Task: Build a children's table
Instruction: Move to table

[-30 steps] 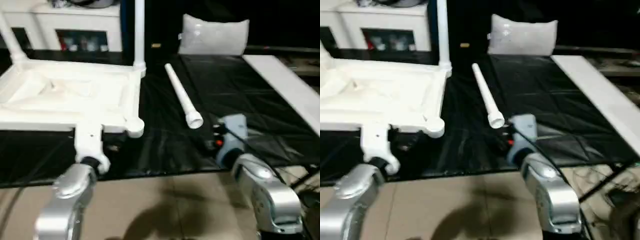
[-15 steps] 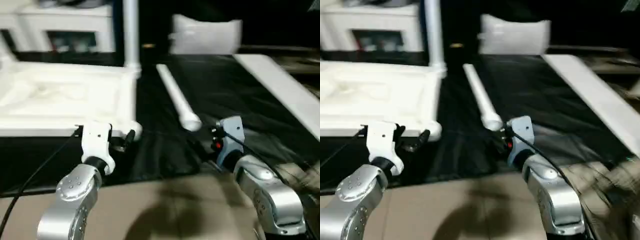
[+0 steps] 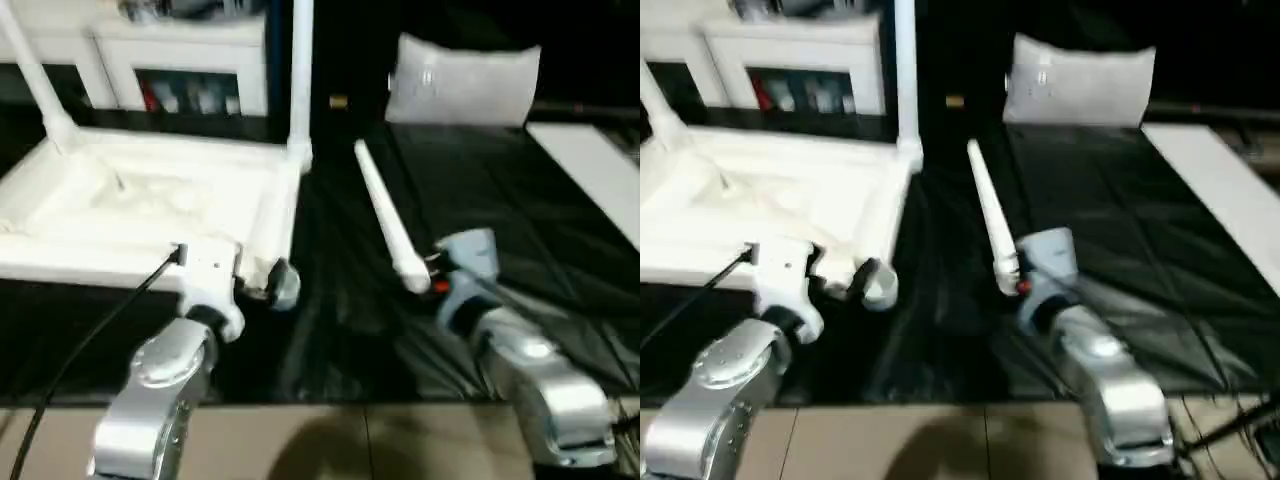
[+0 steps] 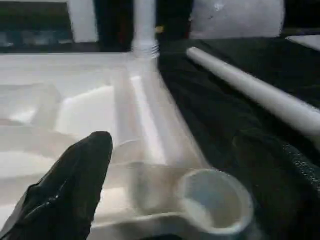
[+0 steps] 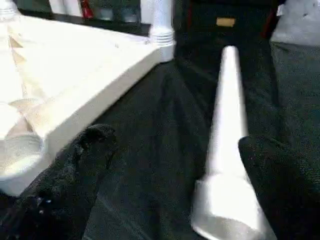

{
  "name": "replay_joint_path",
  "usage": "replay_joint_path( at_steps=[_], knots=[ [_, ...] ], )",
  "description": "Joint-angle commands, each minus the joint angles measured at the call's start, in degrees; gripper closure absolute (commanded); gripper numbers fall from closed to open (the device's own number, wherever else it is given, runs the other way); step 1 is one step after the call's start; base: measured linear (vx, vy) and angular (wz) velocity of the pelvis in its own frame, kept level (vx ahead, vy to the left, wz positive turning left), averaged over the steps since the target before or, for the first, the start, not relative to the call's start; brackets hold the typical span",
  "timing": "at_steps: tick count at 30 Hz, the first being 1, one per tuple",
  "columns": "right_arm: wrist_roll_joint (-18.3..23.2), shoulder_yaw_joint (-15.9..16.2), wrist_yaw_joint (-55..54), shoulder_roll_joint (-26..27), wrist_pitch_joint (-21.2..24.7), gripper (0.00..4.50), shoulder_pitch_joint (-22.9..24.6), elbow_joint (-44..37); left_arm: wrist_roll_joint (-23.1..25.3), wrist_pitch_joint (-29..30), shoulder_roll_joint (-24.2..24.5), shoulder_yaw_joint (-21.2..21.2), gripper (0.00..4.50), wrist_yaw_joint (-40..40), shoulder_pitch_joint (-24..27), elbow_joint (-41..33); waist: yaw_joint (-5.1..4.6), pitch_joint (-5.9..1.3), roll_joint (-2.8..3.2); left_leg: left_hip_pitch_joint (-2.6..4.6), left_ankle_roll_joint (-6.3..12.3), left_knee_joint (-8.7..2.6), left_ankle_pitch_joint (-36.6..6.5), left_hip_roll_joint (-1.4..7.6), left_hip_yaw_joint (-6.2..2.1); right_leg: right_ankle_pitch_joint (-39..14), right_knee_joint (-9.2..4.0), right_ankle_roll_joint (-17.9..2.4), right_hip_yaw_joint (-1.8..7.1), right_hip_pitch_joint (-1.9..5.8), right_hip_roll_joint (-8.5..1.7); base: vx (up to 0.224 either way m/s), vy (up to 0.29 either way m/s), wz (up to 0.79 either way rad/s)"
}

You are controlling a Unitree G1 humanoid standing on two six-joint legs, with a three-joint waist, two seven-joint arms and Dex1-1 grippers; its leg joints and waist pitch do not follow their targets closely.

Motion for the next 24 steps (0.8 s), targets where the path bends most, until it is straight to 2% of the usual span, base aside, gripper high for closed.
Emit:
replay_joint_path(
  at_steps=[1, 2, 3, 4, 5, 6, 7, 8, 9, 10, 11, 12, 13, 14, 15, 16, 17, 18, 19, 20, 21, 22, 23, 24],
  knots=[
    [0.1, -0.2, -0.3, -0.7, 1.1, 0.00, -1.5, 0.4, 0.3, -0.4, 0.0, -0.4, 0.10, 0.1, -0.3, 0.8, -2.69, -3.27, 1.48, 4.50, 5.94, -8.33, -9.5, 6.47, -4.49, -10.5, -1.15, -9.4, 0.33, -1.60, -2.02, 0.113, 0.048, -0.04],
    [0.1, -0.1, -0.3, -0.8, 1.1, 0.00, -1.7, 0.6, 0.3, -0.4, 0.1, -0.3, 0.10, 0.1, -0.3, 0.9, -4.00, -3.13, 1.21, 5.40, 10.36, -9.01, -9.7, 7.23, -6.08, -4.9, 0.84, -7.4, 0.25, -3.16, -2.17, 0.110, 0.033, 0.06],
    [0.1, 0.1, -0.2, -1.0, 1.3, 0.00, -2.3, 1.1, 0.5, -0.8, 0.2, -0.2, 0.10, 0.1, -0.5, 1.3, -4.10, -2.81, 0.87, 5.76, 13.15, -8.93, -8.6, 7.43, -6.33, -3.8, 1.27, -6.3, 0.41, -3.98, -2.48, 0.110, 0.033, 0.06],
    [-0.2, 0.1, -0.5, -1.2, 1.4, 0.00, -2.9, 1.9, 0.6, -1.1, 0.3, 0.0, 0.10, 0.2, -0.6, 1.6, -4.39, -2.59, -0.16, 5.59, 17.99, -8.16, -5.5, 6.64, -5.54, -2.0, 0.42, -6.0, 1.34, -4.34, -3.70, 0.082, 0.004, 0.07],
    [-0.6, -0.4, -1.2, -1.3, 1.8, 0.00, -4.2, 3.1, 0.8, -1.5, 0.5, 0.1, 0.10, 0.3, -0.8, 2.0, -3.59, -2.46, -1.65, 1.07, 17.73, -5.69, -2.8, 2.46, -1.18, 0.9, -3.78, -10.9, 4.23, 0.23, -6.67, 0.096, -0.032, 0.04],
    [-0.7, -0.7, -1.5, -1.2, 2.1, 0.00, -4.8, 3.5, 0.9, -1.7, 0.6, 0.1, 0.10, 0.3, -0.9, 2.1, -1.24, -2.58, -2.09, -3.32, 14.66, -1.59, 0.6, -0.04, 0.89, -6.7, -7.06, -13.9, 7.92, 5.52, -10.11, 0.096, -0.032, 0.04],
    [-1.0, -0.9, -1.6, -1.3, 2.4, 0.00, -5.5, 4.1, 0.9, -1.8, 0.7, 0.1, 0.10, 0.3, -0.9, 2.1, -0.87, -3.44, -3.08, -4.48, 12.43, 0.22, 1.9, 0.27, 0.96, -9.7, -7.61, -14.9, 9.02, 7.10, -10.90, 0.084, -0.024, -0.02],
    [-1.2, -0.9, -1.7, -1.4, 2.7, 0.00, -6.0, 4.5, 1.0, -1.8, 0.8, 0.1, 0.10, 0.3, -0.9, 2.1, -0.22, -3.42, -2.93, -5.71, 8.42, 0.53, 4.1, 1.26, 0.57, -10.0, -7.35, -17.3, 8.66, 7.61, -10.60, 0.064, -0.013, -0.02],
    [-1.4, -0.9, -1.7, -1.7, 2.7, 0.00, -6.5, 5.0, 1.0, -1.9, 0.7, 0.0, 0.10, 0.4, -0.9, 2.1, -0.21, -3.47, -3.15, -6.04, 7.41, -0.15, 5.6, 1.39, 0.68, -8.0, -6.85, -17.7, 7.77, 7.53, -9.11, 0.064, -0.013, -0.02],
    [-1.5, -1.0, -1.7, -1.9, 2.6, 0.00, -6.9, 5.5, 1.0, -1.9, 0.7, 0.0, 0.10, 0.5, -0.8, 2.1, -0.31, -3.54, -1.19, -5.12, 6.57, -3.98, 10.8, 2.68, 0.73, -4.0, -5.13, -15.8, 3.91, 6.22, -5.49, 0.082, 0.002, -0.03],
    [-1.6, -1.1, -1.9, -2.2, 2.6, 0.00, -7.5, 6.3, 1.1, -2.0, 0.7, 0.0, 0.10, 0.6, -0.9, 2.2, -2.02, -4.21, 0.07, 1.00, 10.37, -5.95, 15.2, 4.70, -1.70, 0.1, -1.71, -11.2, 0.56, 1.87, -1.59, 0.131, 0.009, 0.01],
    [-2.3, -1.1, -2.4, -2.8, 2.5, 0.00, -8.8, 8.1, 1.3, -2.3, 0.9, -0.1, 0.10, 0.6, -1.1, 2.6, -4.01, -4.86, 0.47, 7.45, 19.69, -6.19, 17.7, 7.98, -6.80, -4.3, 2.67, -6.7, -0.55, -4.51, -1.12, 0.131, 0.009, 0.01],
    [-2.5, -1.2, -2.6, -2.9, 2.5, 0.00, -9.1, 8.5, 1.4, -2.3, 0.9, -0.1, 0.10, 0.6, -1.1, 2.7, -4.80, -5.28, 0.16, 9.00, 24.37, -5.83, 21.2, 9.00, -8.15, -6.1, 4.05, -3.3, -0.28, -6.62, -1.60, 0.126, 0.002, 0.04],
    [-2.9, -1.2, -2.9, -3.1, 2.4, 0.00, -9.7, 9.2, 1.5, -2.3, 1.0, -0.2, 0.10, 0.6, -1.2, 2.9, -3.96, -4.59, -0.08, 8.41, 26.87, -5.70, 21.3, 9.55, -8.17, -6.7, 5.04, -0.8, 0.42, -7.44, -2.30, 0.075, 0.000, 0.07],
    [-3.3, -1.6, -3.9, -3.4, 3.2, 0.00, -11.5, 11.2, 0.9, -2.9, 1.2, -0.2, 0.10, -0.4, -1.6, 3.1, -3.27, -3.63, -0.84, 6.16, 28.37, -6.49, 18.8, 9.52, -5.62, -4.0, 5.83, 1.7, 1.26, -8.16, -3.16, 0.075, 0.000, 0.07],
    [-3.7, -1.8, -4.7, -3.5, 3.9, 0.00, -12.9, 12.7, 0.3, -3.3, 1.3, -0.3, 0.10, -1.3, -1.9, 3.2, -3.67, -3.69, -1.96, 4.49, 26.42, -5.93, 16.0, 6.14, -3.09, 2.6, 2.11, 0.1, 2.60, -6.99, -4.01, 0.000, 0.000, 0.00],
    [-3.7, -1.8, -4.7, -3.5, 3.9, 0.00, -12.9, 12.7, 0.3, -3.3, 1.3, -0.3, 0.10, -1.3, -1.9, 3.2, -2.54, -3.94, -4.98, 0.41, 19.66, -2.91, 10.7, 0.37, 1.03, 8.0, -2.51, -1.0, 5.64, -2.72, -5.98, 0.018, -0.065, 0.10],
    [-4.9, -1.5, -5.3, -3.9, 3.6, 0.00, -15.3, 16.0, -0.2, -3.2, 2.6, -0.9, 0.10, -3.4, -2.6, 3.3, -0.68, -3.61, -4.41, -2.15, 13.38, -1.69, 7.0, -0.53, 1.51, 7.2, -4.26, -7.7, 9.21, 0.26, -9.65, 0.018, -0.065, 0.10],
    [-5.6, -1.7, -6.1, -3.7, 3.5, 0.00, -17.6, 19.4, -0.5, -3.1, 3.8, -1.3, 0.10, -4.8, -3.2, 3.5, -0.09, -4.11, -4.10, -3.75, 8.11, -2.73, 11.1, 0.67, 0.35, 13.4, -1.97, -9.3, 8.19, 2.31, -9.08, 0.021, -0.072, 0.02],
    [-5.6, -1.7, -6.1, -3.7, 3.5, 0.00, -17.6, 19.4, -0.5, -3.1, 3.8, -1.3, 0.10, -4.8, -3.2, 3.5, -0.26, -4.17, -4.06, -3.39, 6.40, -3.32, 14.4, 0.89, 0.47, 19.2, -1.07, -10.0, 7.37, 1.46, -7.63, 0.009, -0.060, -0.06],
    [-5.6, -1.8, -6.1, -3.6, 3.5, 0.00, -17.8, 19.6, -0.5, -3.1, 3.8, -1.3, 0.10, -4.9, -3.2, 3.5, -0.70, -4.07, -3.86, -3.06, 5.71, -3.68, 17.9, 1.03, 0.51, 24.9, -0.38, -10.4, 6.69, 0.75, -6.30, 0.009, -0.060, -0.06],
    [-5.8, -2.2, -6.8, -3.3, 3.2, 0.00, -19.9, 22.8, -0.9, -2.5, 4.9, -1.5, 0.10, -6.2, -3.9, 3.8, -1.12, -4.02, -2.93, -1.97, 5.02, -3.82, 20.8, 1.61, 0.73, 29.2, -0.15, -12.0, 5.58, -0.34, -5.16, -0.021, -0.058, 0.04],
    [-6.1, -2.5, -7.3, -3.1, 2.1, 0.00, -23.8, 28.8, -1.5, -1.1, 7.3, -2.3, 0.10, -9.2, -4.7, 3.9, -1.68, -4.12, -1.62, -1.89, 4.10, -4.09, 20.3, 2.21, 0.54, 25.5, -0.02, -14.2, 4.82, -0.51, -4.98, -0.059, -0.048, -0.06],
    [-6.1, -2.4, -7.5, -3.0, 1.4, 0.00, -25.7, 31.8, -1.8, -0.4, 8.6, -2.8, 0.10, -10.8, -5.0, 3.9, -2.06, -3.93, -1.69, -2.01, 3.39, -4.45, 17.7, 2.30, 0.50, 20.7, -0.42, -14.7, 4.52, -0.55, -4.85, -0.059, -0.048, -0.06]
  ],
)
